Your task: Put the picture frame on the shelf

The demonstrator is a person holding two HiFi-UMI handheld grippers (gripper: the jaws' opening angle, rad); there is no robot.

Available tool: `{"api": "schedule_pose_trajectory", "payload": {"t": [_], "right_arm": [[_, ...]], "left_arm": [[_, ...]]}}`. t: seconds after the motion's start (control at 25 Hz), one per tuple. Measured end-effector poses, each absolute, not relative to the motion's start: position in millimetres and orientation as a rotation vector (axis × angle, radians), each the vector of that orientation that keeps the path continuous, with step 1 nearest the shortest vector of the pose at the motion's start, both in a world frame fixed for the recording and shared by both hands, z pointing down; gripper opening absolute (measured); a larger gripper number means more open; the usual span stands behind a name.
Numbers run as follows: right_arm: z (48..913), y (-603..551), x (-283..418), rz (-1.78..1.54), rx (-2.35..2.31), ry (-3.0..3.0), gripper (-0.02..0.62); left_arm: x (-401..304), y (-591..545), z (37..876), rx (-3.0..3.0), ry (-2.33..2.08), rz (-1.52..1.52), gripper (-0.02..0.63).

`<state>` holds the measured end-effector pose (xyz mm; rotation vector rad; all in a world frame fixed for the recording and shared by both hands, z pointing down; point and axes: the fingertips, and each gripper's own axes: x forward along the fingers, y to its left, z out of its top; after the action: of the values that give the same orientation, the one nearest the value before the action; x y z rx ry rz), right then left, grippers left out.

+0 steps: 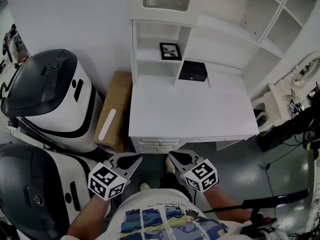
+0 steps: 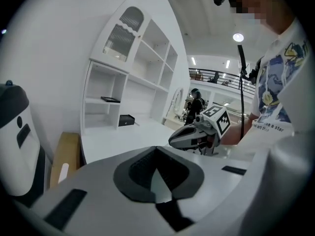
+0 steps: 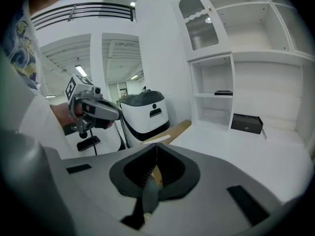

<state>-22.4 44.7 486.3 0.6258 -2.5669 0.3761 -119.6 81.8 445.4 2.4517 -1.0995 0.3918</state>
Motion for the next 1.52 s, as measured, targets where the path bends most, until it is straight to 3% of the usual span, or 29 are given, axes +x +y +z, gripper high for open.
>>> {"api": "schedule_pose_trajectory", "payload": {"t": [1.52], "right_arm": [[484,72,-65,0.283,0.547,-2.581,0.025]], "left_arm": [[-141,115,451,2.445,-1.122,0.365,0.012]]}}
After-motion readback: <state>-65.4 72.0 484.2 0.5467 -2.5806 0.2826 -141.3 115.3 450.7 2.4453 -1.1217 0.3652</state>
